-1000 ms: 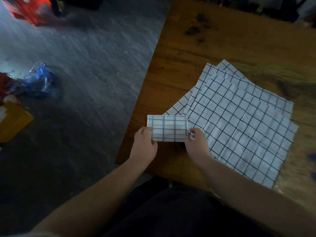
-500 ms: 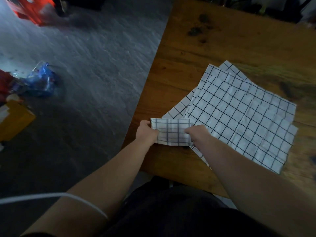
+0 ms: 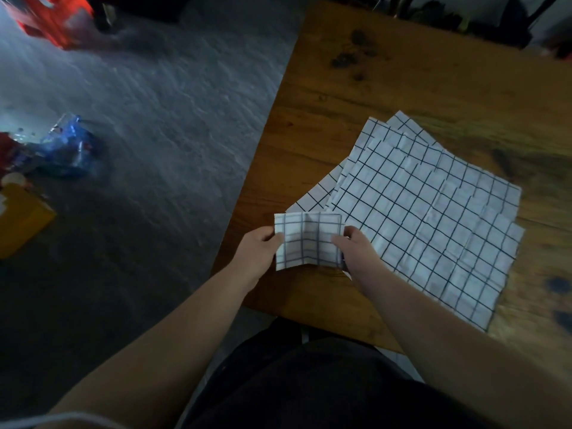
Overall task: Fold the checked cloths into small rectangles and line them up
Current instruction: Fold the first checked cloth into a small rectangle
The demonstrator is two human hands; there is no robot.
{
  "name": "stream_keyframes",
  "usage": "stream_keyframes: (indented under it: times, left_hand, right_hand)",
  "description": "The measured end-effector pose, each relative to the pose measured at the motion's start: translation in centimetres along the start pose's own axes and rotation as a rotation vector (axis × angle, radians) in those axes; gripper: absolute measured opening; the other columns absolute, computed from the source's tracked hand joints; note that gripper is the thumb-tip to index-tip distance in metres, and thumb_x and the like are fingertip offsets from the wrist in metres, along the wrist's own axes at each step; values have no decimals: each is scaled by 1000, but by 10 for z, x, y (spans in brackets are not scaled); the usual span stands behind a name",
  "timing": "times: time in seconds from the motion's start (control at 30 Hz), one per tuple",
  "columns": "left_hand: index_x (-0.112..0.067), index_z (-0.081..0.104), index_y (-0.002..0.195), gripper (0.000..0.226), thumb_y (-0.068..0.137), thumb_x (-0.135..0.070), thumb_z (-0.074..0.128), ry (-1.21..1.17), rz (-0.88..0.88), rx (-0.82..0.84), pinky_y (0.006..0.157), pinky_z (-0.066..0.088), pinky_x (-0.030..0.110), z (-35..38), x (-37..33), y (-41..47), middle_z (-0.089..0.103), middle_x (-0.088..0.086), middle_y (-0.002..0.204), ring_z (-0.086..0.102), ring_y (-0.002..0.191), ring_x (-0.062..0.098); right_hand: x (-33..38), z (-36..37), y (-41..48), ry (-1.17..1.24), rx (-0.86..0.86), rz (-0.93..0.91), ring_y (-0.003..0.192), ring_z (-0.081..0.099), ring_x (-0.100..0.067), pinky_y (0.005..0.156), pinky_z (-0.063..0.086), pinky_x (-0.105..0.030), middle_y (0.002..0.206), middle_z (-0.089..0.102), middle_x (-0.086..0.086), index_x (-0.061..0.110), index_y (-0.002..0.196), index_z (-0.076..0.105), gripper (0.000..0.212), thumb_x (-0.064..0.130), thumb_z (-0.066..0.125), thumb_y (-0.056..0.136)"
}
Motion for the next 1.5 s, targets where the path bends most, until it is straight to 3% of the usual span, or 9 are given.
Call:
stream_keyframes:
  times: [0.23, 0.43, 0.6, 0.73, 0.83, 0.97, 1.1, 1.33, 1.5]
  left_hand:
    - [-32, 63, 118, 23, 107, -38, 43, -28, 103, 95, 78, 45, 21, 35, -31, -33, 67, -9, 115, 61, 105, 6]
    - [-29, 56, 140, 36, 109, -30, 39, 53, 213, 125, 109, 43, 34, 64, -42, -61, 57, -6, 140, 52, 126, 11]
    - [-30, 58, 135, 34, 106, -16, 48, 181, 351, 78, 72, 48, 8, 83, -43, -88, 55, -14, 129, 55, 111, 2]
    - [-26, 50, 139, 38, 101, -25, 59, 163, 348, -95, 83, 44, 17, 100, -35, -106, 56, -11, 126, 54, 107, 1]
    - [-22, 49, 144, 46, 101, -39, 58, 59, 222, -5, 107, 45, 38, 129, -23, -123, 57, -4, 133, 54, 122, 14]
    - [-15, 61, 135, 55, 90, -47, 67, -158, 156, 73, 106, 50, 50, 171, -15, -156, 66, 8, 128, 62, 119, 26]
    - [-15, 68, 106, 12, 102, -22, 59, -359, 186, 69, 88, 58, 42, 202, -24, -184, 72, 12, 111, 69, 105, 27]
    - [-21, 62, 126, 26, 100, -20, 62, -192, 330, 226, 86, 60, 36, 239, -25, -229, 72, 5, 119, 70, 108, 23]
    - [-17, 65, 122, 31, 93, -10, 70, -105, 405, 156, 79, 60, 30, 254, -20, -253, 75, 6, 108, 72, 93, 17]
  right_hand:
    - [4, 4, -37, 240, 32, -66, 105, 66, -24, 93, 58, -44, 115, 67, -4, 22, 124, 55, 24, 19, 57, 101]
    - [0, -9, -67, 420, 51, -92, 101, 71, -27, 87, 61, -43, 114, 71, -11, 17, 123, 61, 24, 30, 57, 103]
    - [-10, -44, -84, 198, -29, -189, 96, 71, -25, 82, 63, -44, 109, 70, -9, 21, 115, 61, 15, 21, 58, 100]
    - [-31, -77, -106, 284, -72, -183, 99, 67, -25, 87, 61, -48, 107, 66, -9, 20, 111, 62, 13, 16, 56, 100]
    - [-52, -99, -127, 371, -24, -209, 104, 68, -28, 89, 61, -49, 113, 67, -12, 18, 115, 64, 16, 16, 57, 101]
    - [-74, -130, -158, 325, 16, -291, 102, 67, -26, 86, 62, -42, 112, 66, -11, 17, 117, 62, 15, 17, 56, 103]
    - [-103, -153, -183, 304, 93, -279, 94, 70, -23, 76, 61, -33, 110, 69, -12, 12, 115, 61, 20, 18, 67, 97]
    - [-125, -192, -216, 350, -12, -415, 78, 69, -15, 72, 58, -26, 91, 72, -6, 11, 107, 67, 10, 13, 65, 97]
    - [-128, -205, -233, 264, -79, -513, 81, 73, -18, 80, 62, -41, 89, 76, -1, 19, 103, 69, 9, 22, 71, 94]
Point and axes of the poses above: each hand's wrist, its own y-axis towards the middle knuckle, its own z-axis out of the palm, x = y × z, the point moved 5 cm from there along y, towards the middle knuckle
